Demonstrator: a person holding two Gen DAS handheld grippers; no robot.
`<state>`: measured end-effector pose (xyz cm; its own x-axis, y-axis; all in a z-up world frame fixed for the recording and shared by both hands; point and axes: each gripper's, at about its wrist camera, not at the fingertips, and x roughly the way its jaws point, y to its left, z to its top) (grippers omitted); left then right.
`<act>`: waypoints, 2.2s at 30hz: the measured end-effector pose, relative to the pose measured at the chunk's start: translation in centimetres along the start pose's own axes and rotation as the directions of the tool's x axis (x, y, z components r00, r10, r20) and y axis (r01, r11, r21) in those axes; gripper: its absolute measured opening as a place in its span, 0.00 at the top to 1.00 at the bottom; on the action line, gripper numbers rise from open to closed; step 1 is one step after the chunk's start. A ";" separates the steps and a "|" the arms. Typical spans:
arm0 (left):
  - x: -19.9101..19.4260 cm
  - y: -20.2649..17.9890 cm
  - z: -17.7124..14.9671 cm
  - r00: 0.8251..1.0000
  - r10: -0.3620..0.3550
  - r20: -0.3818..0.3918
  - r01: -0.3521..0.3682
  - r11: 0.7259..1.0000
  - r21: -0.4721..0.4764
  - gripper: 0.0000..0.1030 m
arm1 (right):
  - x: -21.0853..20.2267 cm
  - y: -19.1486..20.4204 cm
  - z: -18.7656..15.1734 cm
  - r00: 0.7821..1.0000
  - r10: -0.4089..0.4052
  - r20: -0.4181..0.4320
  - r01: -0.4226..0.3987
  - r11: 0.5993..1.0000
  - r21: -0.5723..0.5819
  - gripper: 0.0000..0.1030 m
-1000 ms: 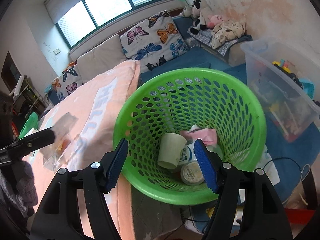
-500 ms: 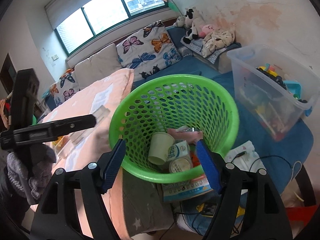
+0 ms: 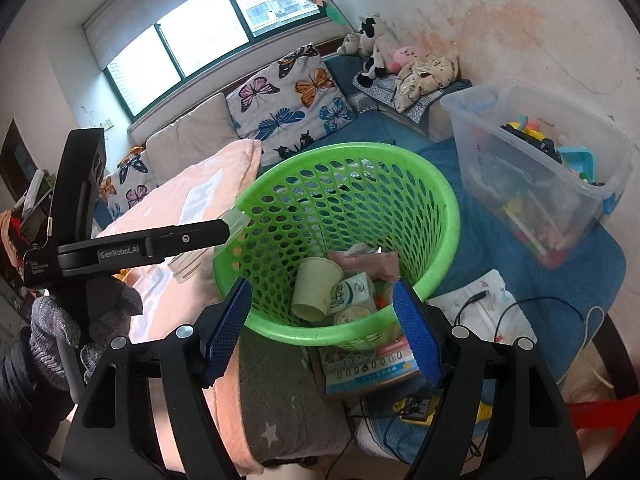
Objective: Collect trash
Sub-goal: 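Carry the dome lid and yogurt tub to the green basket and open both tools, then grasp the clear plastic bottle with the left tool, then grasp the clear rectangular plastic box with the right tool while the left tool holds the bottle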
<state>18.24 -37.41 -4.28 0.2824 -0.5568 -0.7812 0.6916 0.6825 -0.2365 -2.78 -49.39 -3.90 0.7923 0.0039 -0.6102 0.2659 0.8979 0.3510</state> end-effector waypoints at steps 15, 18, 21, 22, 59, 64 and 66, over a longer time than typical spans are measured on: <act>-0.7 0.2 -0.5 1.000 -0.011 0.018 0.011 1.000 -0.013 0.13 | -0.5 0.6 -0.3 1.000 0.016 0.007 -0.016 1.000 0.006 0.29; -2.0 0.9 -1.1 0.999 0.009 0.036 -0.008 1.000 -0.027 0.13 | -0.6 1.1 -0.4 1.000 0.023 0.004 -0.023 1.000 -0.006 0.29; -3.5 1.9 -1.8 0.997 0.040 0.061 -0.037 0.998 -0.047 0.13 | -0.5 1.6 -0.5 0.999 0.032 0.003 -0.032 0.999 -0.014 0.29; -4.0 2.3 -1.9 0.997 0.046 0.067 -0.042 0.997 -0.057 0.13 | -0.5 1.8 -0.6 0.999 0.035 0.002 -0.035 0.999 -0.016 0.29; -12.2 26.5 -9.4 0.874 0.468 -0.128 -0.426 0.614 -0.665 0.13 | 4.8 12.4 -1.5 0.977 0.180 -0.118 -0.196 0.969 -0.150 0.29; -11.3 26.7 -9.3 0.872 0.461 -0.162 -0.442 0.604 -0.663 0.18 | 5.4 12.9 -1.7 0.974 0.187 -0.132 -0.206 0.966 -0.154 0.29; -10.9 26.9 -9.4 0.873 0.453 -0.180 -0.447 0.597 -0.666 0.24 | 5.6 13.2 -1.7 0.973 0.188 -0.137 -0.209 0.965 -0.157 0.29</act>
<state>27.51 -8.55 -7.56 0.4397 -0.0922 -0.8934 -0.1564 0.9717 -0.1772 4.28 -36.79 -3.88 0.7455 0.2332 -0.6243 0.0045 0.9350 0.3546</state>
